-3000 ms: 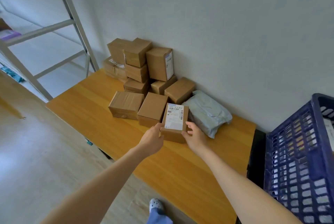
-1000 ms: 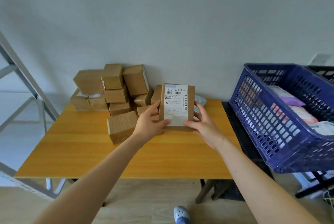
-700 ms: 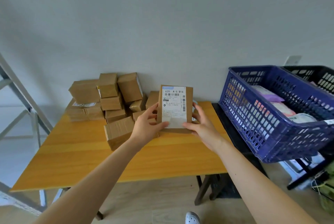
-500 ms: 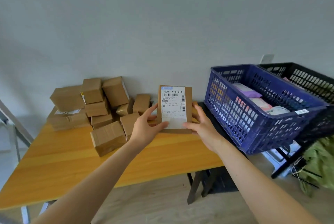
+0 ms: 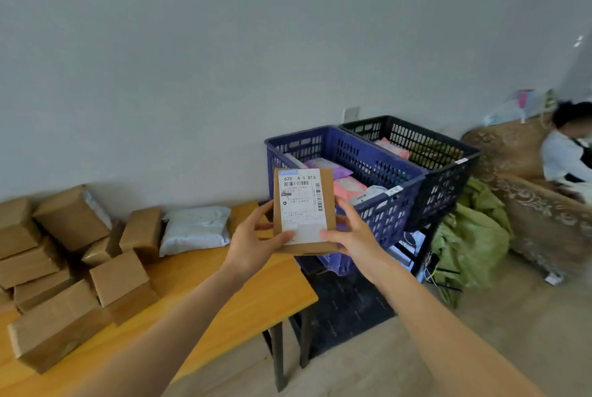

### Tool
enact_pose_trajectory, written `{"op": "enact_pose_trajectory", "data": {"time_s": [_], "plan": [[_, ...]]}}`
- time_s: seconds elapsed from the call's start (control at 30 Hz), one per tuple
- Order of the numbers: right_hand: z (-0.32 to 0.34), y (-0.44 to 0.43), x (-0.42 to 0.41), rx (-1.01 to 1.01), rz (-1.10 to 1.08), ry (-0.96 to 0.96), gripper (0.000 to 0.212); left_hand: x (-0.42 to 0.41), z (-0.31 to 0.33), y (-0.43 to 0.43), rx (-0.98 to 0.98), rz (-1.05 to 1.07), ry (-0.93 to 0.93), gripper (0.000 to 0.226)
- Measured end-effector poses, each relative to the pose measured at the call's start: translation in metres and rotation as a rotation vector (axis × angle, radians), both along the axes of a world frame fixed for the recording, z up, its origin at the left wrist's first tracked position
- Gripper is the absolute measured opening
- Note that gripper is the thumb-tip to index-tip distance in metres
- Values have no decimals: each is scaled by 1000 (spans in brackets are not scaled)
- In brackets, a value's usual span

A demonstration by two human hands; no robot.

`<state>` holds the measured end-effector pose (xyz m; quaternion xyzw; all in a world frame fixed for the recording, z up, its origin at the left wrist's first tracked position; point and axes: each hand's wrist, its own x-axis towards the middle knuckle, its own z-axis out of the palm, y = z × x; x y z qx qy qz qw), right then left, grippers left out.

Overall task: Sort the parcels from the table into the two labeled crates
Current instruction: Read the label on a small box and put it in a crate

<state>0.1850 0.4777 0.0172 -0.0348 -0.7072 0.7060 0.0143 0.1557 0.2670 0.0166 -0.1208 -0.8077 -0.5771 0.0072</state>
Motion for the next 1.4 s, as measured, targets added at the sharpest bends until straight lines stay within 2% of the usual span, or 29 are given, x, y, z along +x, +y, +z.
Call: {"op": "enact_pose_trajectory", "data": {"time_s": [0.43, 0.73, 0.93, 1.2, 1.4], "plan": [[-3, 233, 32, 3, -105, -47, 73, 6, -5, 240, 28, -121, -57, 67], [-1, 352, 37, 15, -152, -56, 71, -4, -12, 365, -15, -153, -90, 69], [0, 417, 6, -22, -204, -49, 67, -44, -9, 433, -59, -192, -72, 72], [19, 490, -76, 82, -217, 1, 68, -123, 7, 505, 20, -197, -19, 70], [43, 530, -154, 41, -171, 23, 61, -188, 33, 542, 75, -160, -14, 62]]}}
